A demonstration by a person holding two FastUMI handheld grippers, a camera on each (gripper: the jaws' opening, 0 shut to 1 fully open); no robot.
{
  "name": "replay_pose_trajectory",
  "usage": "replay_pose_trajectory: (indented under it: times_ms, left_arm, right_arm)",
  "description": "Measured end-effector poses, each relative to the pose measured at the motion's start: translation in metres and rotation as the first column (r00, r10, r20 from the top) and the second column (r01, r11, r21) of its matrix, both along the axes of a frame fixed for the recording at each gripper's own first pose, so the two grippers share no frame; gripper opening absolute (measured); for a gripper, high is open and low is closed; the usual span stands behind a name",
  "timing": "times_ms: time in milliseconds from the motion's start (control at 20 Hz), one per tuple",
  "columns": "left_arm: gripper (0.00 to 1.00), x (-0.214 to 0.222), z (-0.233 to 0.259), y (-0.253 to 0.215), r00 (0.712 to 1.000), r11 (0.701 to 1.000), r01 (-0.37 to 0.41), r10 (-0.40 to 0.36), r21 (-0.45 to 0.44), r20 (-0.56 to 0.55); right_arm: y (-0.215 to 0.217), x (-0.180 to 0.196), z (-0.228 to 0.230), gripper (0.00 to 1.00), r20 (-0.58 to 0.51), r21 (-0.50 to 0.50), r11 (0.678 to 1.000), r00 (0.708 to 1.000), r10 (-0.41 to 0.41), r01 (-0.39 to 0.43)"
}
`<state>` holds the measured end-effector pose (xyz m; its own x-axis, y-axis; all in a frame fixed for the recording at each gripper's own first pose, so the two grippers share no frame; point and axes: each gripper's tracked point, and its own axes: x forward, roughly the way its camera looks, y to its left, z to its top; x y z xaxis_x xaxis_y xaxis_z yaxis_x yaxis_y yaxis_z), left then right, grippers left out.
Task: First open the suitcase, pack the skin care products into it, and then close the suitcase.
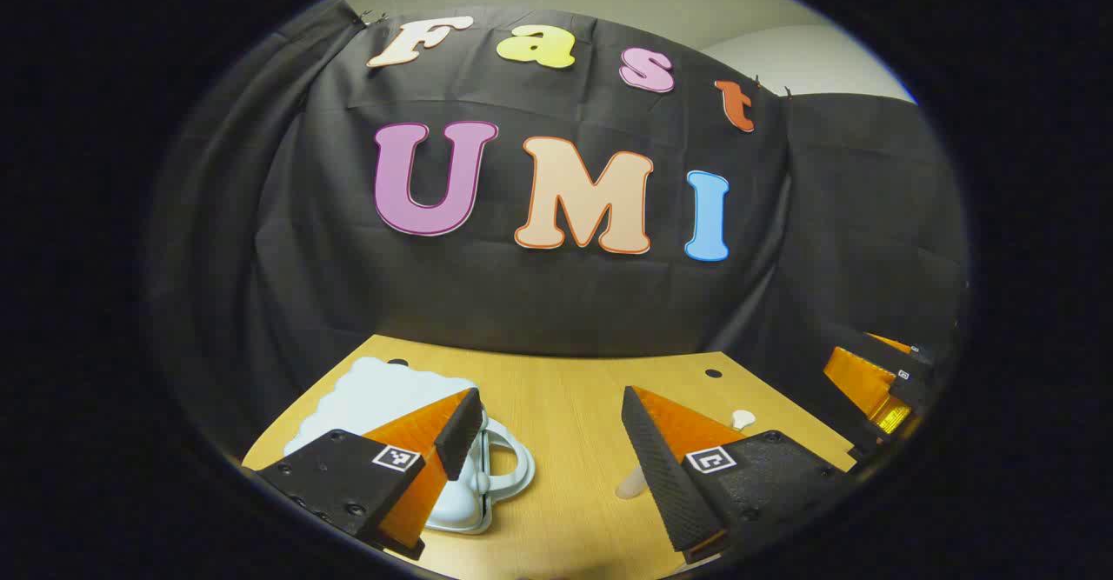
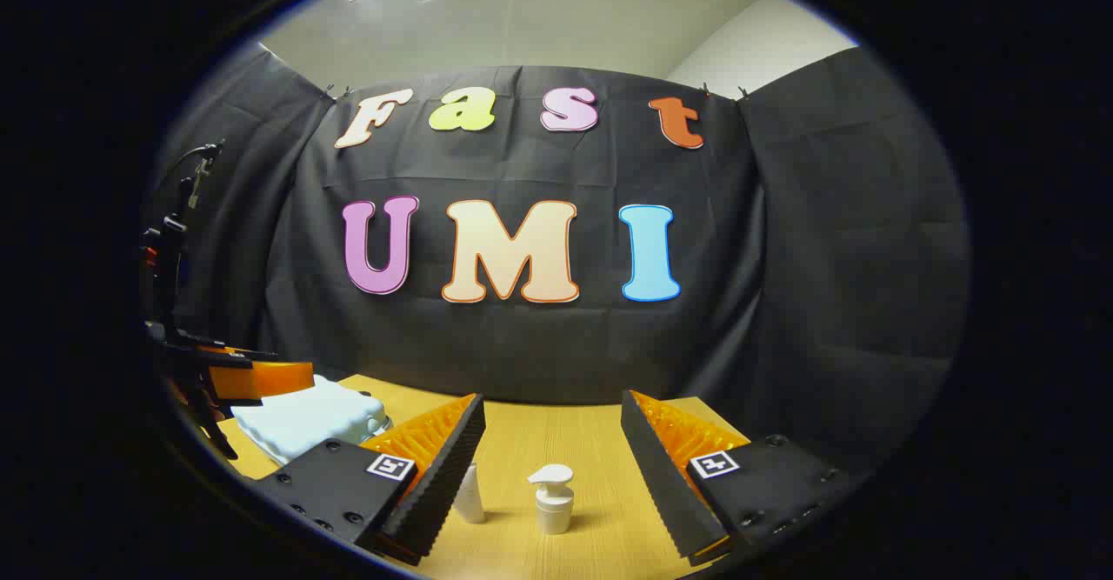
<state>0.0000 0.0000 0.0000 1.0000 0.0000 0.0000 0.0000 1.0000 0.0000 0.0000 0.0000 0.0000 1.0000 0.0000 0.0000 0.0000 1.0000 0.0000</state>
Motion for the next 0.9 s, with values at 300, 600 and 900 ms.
replay_pose_trajectory:
  times_ms: [300,600,900]
  left_arm:
    - [0.95,0.003,-0.008,0.004,0.999,0.999,-0.027,0.027,-0.019,-0.034]
    - [0.94,0.004,-0.015,0.003,0.997,0.999,-0.041,0.04,-0.028,-0.061]
    - [0.95,0.018,-0.029,-0.001,0.992,0.999,-0.017,0.011,-0.047,-0.128]
  right_arm:
    - [-0.008,0.002,-0.008,0.98,-0.025,0.021,1.0,1.0,-0.007,0.007]
    - [-0.012,0.007,-0.007,0.98,-0.025,0.014,1.0,1.0,0.002,-0.001]
    - [-0.012,0.01,-0.009,0.98,-0.028,0.005,1.0,1.0,0.009,-0.009]
